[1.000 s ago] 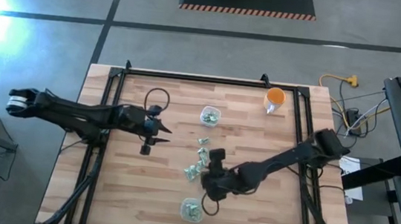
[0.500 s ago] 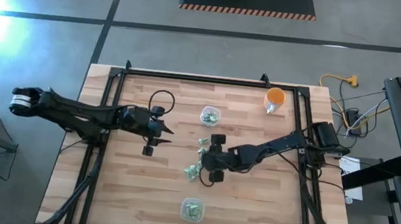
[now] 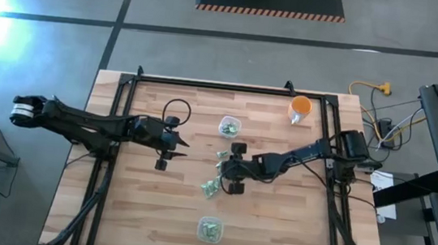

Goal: Pick and place items into bin
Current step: Put the stevia packet into the bottom transparent bin

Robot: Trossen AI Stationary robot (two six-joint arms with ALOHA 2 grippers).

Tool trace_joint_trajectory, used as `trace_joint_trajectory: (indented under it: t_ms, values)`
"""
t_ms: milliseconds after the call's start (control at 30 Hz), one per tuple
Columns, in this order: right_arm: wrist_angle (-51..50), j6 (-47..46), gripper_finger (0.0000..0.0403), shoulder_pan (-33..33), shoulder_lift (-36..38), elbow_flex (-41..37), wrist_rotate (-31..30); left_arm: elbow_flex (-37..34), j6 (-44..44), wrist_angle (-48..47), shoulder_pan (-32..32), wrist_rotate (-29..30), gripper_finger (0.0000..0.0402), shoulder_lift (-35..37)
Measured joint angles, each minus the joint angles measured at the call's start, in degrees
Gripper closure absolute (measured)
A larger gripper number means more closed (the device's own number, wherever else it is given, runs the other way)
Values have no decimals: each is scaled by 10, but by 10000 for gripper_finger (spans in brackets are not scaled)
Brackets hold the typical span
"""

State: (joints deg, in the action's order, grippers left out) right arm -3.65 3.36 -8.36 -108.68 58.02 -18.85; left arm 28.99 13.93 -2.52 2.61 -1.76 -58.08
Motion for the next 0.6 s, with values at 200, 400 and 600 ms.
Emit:
trace_joint_trajectory:
  t_ms: [200,400,600]
  values:
    - [13,1,294,8,0,-5,0,0,0,0,0,0,267,0]
    - [15,1,303,16,1,-5,13,0,0,0,0,0,267,0]
    - [15,-2,312,21,1,-10,18,0,0,0,0,0,267,0]
